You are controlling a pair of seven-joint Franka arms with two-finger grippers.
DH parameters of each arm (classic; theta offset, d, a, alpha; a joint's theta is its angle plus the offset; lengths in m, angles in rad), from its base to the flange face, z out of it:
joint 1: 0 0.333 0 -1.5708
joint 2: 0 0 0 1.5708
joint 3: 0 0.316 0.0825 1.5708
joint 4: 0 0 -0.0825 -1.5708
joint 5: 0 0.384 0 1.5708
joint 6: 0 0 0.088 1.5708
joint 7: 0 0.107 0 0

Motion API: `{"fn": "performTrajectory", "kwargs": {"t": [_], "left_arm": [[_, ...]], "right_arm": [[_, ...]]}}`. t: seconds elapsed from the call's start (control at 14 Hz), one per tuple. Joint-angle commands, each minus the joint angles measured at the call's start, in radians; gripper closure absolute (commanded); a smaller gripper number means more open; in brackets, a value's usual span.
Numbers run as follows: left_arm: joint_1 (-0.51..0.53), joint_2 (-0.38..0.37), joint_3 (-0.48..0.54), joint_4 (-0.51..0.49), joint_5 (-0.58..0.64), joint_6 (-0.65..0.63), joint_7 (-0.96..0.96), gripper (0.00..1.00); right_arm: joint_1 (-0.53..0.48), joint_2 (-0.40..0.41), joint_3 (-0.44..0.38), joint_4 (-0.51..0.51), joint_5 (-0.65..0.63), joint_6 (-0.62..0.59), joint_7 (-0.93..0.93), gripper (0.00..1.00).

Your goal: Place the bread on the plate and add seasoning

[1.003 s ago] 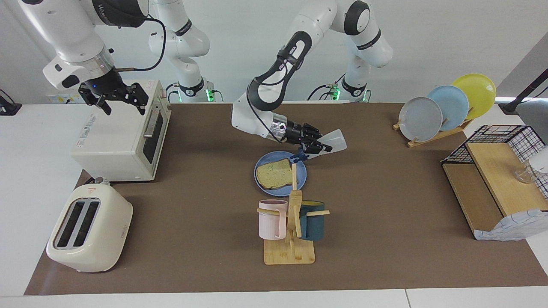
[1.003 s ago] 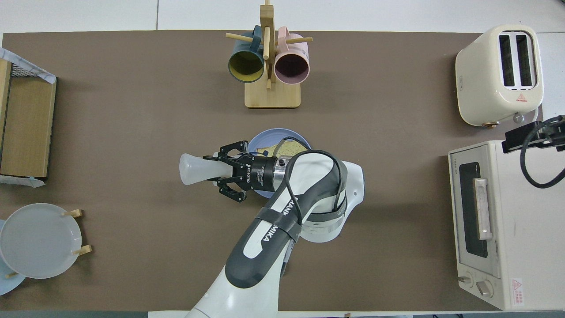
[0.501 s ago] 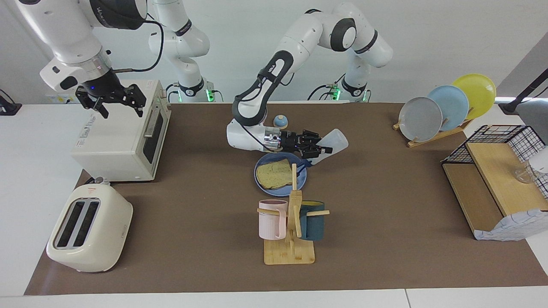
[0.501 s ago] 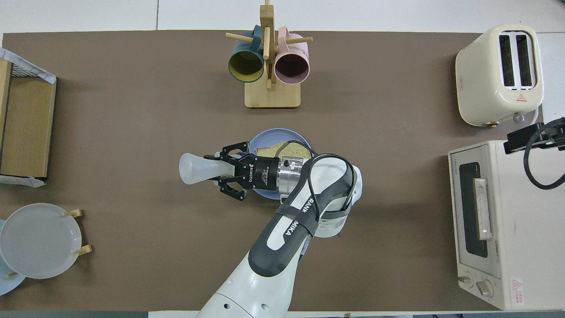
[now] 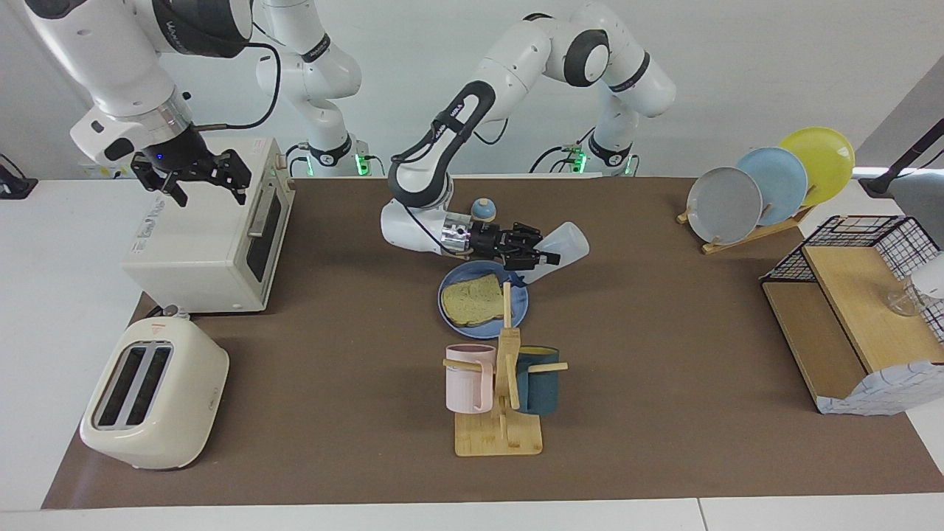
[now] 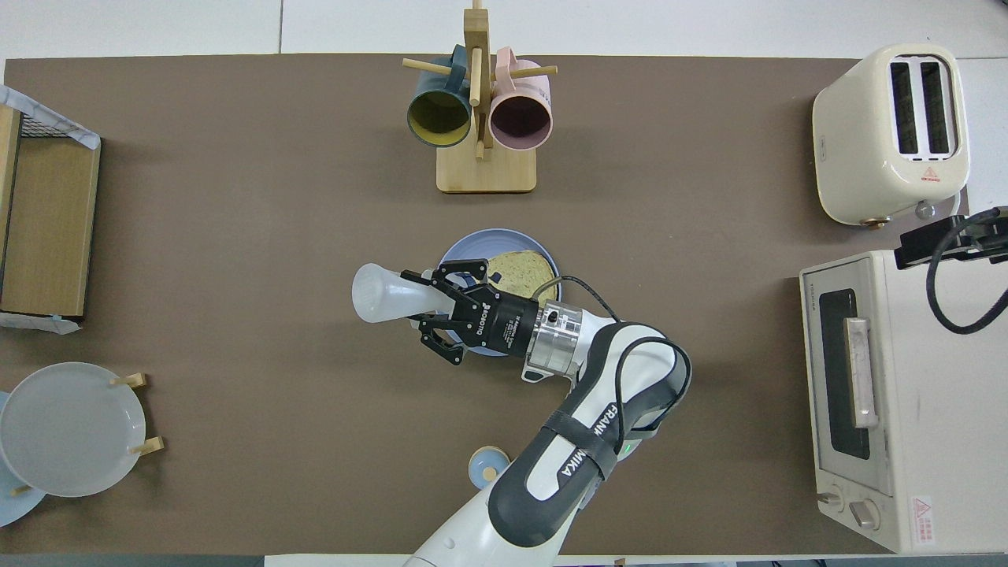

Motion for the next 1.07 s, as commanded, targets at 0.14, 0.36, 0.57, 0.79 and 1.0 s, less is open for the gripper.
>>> {"fn": "performTrajectory", "kwargs": {"t": [0.14, 0.36, 0.57, 0.79, 1.0], "left_arm": [[0.034, -0.038, 0.023, -0.099, 0.073, 0.117, 0.01, 1.0], [0.062, -0.04, 0.023, -0.113, 0.121, 0.142, 0.01, 1.0], [0.041, -0.046, 0.021, -0.114, 0.119, 0.127, 0.01, 1.0], [-0.024, -0.057, 0.018, -0.12, 0.101, 0.094, 0.012, 1.0], [-0.032, -0.058, 0.02, -0.12, 0.093, 0.091, 0.012, 1.0]], "right_arm": [[-0.008, -0.02, 0.007, -0.023, -0.002, 0.01, 0.0, 0.0], [-0.008, -0.02, 0.007, -0.022, -0.002, 0.01, -0.005, 0.0], [-0.009, -0.018, 0.007, -0.019, 0.0, 0.011, -0.006, 0.0], [-0.009, -0.017, 0.007, -0.019, 0.0, 0.019, -0.006, 0.0], [-0.006, -0.017, 0.007, -0.017, 0.0, 0.019, -0.005, 0.0]]}}
